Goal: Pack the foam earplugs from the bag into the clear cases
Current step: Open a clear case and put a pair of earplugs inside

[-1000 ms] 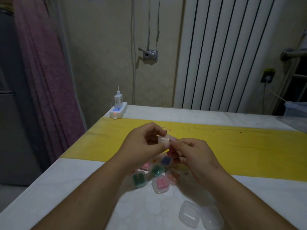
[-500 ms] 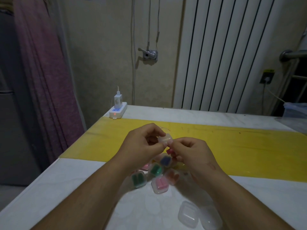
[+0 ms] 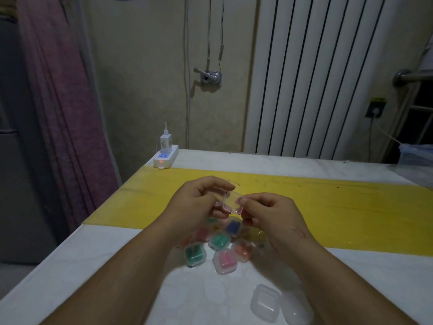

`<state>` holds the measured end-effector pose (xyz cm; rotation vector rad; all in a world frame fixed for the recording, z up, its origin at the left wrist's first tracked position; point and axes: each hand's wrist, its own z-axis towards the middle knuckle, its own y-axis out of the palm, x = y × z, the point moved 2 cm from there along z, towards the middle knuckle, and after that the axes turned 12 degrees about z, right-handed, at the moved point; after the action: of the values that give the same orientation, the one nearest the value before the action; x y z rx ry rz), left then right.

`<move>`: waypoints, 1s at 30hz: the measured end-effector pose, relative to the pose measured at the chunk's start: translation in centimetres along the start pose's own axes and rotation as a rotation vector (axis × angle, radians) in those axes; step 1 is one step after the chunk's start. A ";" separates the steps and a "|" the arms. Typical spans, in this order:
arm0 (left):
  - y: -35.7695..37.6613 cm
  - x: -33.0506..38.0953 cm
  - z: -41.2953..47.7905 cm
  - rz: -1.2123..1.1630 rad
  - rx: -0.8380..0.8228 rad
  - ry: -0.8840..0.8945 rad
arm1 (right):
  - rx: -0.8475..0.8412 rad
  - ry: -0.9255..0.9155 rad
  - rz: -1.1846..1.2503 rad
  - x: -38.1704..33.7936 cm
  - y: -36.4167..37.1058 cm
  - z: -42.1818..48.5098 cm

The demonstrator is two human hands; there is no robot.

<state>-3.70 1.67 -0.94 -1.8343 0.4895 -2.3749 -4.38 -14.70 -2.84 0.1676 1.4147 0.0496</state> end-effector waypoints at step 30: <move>0.1 -0.7 -0.1 0.171 0.010 -0.110 | 0.047 -0.365 -0.463 0.1 0.9 -1.4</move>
<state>-3.59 1.79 -1.61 -1.8266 0.5952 -2.1501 -5.66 -13.64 -2.96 -0.1118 1.0616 -0.3797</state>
